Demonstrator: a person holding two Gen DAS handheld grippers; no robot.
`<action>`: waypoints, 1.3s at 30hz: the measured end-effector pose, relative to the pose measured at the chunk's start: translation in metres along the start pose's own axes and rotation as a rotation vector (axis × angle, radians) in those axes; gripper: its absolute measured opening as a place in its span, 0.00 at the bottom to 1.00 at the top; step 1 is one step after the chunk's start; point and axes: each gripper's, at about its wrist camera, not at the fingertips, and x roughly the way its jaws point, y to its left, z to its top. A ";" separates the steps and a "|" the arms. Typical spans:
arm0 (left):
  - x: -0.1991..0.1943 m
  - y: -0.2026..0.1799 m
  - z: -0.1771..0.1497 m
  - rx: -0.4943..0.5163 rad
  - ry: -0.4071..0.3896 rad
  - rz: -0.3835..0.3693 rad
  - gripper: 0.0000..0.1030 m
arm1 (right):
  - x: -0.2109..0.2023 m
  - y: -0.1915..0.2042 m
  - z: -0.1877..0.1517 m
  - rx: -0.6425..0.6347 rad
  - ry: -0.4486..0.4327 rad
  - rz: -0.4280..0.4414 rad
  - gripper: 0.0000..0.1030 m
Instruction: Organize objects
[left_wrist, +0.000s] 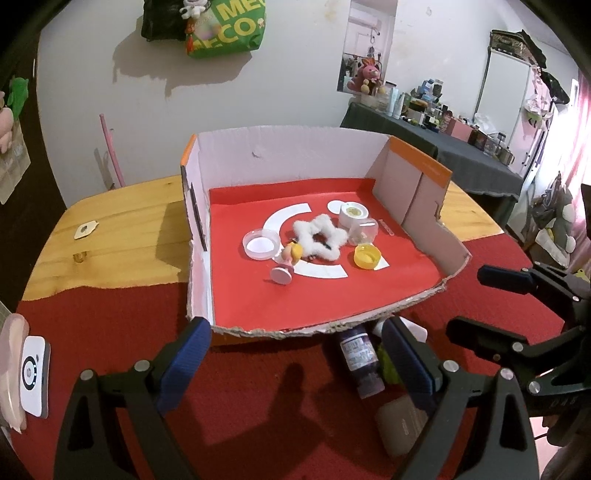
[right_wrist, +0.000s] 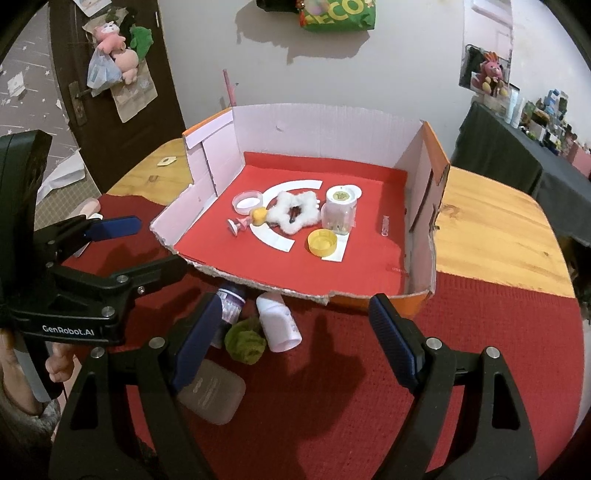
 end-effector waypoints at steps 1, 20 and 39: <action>0.000 0.000 -0.001 -0.001 0.001 -0.001 0.93 | 0.000 0.000 -0.002 0.001 0.002 0.000 0.79; 0.010 -0.012 -0.024 0.007 0.053 -0.059 0.72 | 0.011 0.004 -0.026 -0.033 0.061 0.015 0.45; 0.035 -0.025 -0.039 0.011 0.122 -0.106 0.54 | 0.042 -0.004 -0.023 -0.047 0.103 0.039 0.40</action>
